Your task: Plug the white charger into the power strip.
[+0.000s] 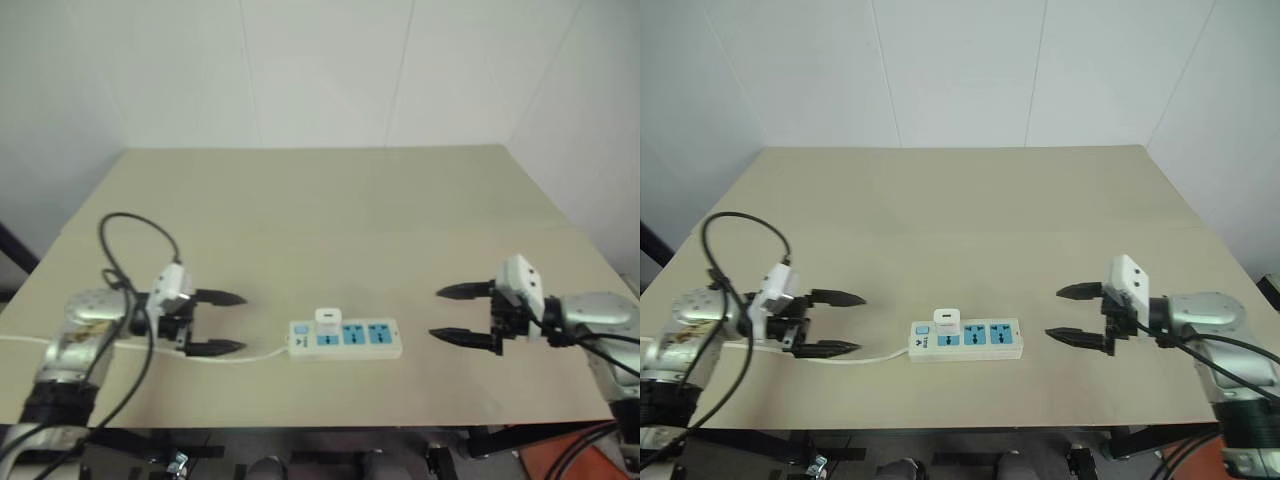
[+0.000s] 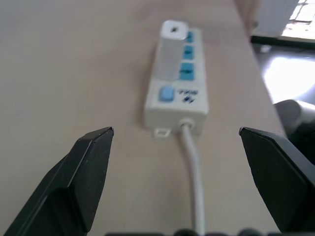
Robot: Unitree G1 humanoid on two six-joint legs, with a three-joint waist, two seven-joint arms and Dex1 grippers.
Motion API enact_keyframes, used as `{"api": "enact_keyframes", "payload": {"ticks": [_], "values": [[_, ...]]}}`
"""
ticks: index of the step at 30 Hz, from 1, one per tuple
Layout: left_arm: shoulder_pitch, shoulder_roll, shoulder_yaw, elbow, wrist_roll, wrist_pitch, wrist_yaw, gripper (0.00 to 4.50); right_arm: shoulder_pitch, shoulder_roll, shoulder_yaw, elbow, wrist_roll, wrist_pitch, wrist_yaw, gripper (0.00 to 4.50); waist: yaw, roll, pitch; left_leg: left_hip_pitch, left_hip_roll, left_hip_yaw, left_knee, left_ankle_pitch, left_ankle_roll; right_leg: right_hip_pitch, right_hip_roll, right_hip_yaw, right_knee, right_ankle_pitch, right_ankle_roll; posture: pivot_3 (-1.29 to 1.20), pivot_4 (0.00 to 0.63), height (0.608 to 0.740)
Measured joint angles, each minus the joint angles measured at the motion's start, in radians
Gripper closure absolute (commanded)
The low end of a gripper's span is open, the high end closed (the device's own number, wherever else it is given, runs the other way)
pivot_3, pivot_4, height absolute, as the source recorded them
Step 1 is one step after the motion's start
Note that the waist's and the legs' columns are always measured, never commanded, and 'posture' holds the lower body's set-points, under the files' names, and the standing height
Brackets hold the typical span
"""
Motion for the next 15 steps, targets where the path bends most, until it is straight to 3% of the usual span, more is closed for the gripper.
{"api": "enact_keyframes", "payload": {"ticks": [7, 15], "values": [[0.109, 0.011, 0.099, -0.089, -0.045, 0.049, 0.085, 0.02, 0.124, -0.047, -0.15, -0.034, 0.005, 0.004, -0.058, 0.0, -0.002, -0.001, 0.002, 0.0, 0.0, 0.001, 0.0, 0.0, 0.0, 0.0, 0.0, 0.001, 0.0, 0.0, 0.0, 0.0, 0.15, 0.74], [0.116, -0.018, 0.091, -0.142, -0.05, 0.085, 0.144, 0.02, 0.141, -0.049, -0.171, -0.092, 0.023, 0.022, -0.098, 0.0, -0.001, -0.001, 0.002, 0.0, 0.001, 0.002, 0.0, 0.0, 0.0, 0.0, 0.0, 0.001, -0.001, 0.0, 0.0, 0.0, 0.15, 0.74]]}}
